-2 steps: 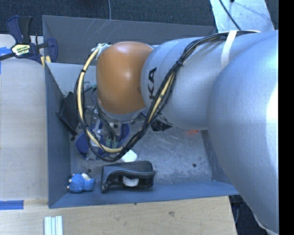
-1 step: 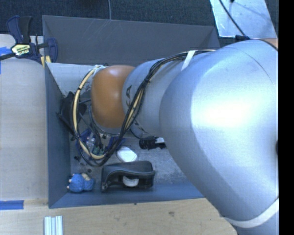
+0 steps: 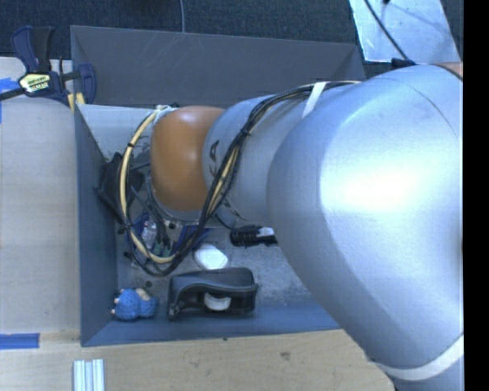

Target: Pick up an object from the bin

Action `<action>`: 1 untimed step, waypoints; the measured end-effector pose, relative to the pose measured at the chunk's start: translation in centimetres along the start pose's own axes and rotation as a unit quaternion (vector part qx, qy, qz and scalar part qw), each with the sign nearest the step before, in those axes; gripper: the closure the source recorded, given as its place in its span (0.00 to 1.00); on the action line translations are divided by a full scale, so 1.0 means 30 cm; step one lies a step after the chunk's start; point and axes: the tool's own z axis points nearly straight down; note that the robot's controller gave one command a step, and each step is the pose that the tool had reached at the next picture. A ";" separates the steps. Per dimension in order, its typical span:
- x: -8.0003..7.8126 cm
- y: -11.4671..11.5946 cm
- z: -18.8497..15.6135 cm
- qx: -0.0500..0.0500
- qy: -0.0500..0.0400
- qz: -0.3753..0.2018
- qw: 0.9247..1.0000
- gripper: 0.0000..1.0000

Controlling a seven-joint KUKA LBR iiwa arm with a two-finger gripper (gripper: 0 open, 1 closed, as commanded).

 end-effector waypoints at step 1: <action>-0.138 0.013 -0.275 0.002 -0.002 0.012 1.000 1.00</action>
Offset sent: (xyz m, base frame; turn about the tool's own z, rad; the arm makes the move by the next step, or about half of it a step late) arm 0.0350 -0.0129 0.0774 0.0220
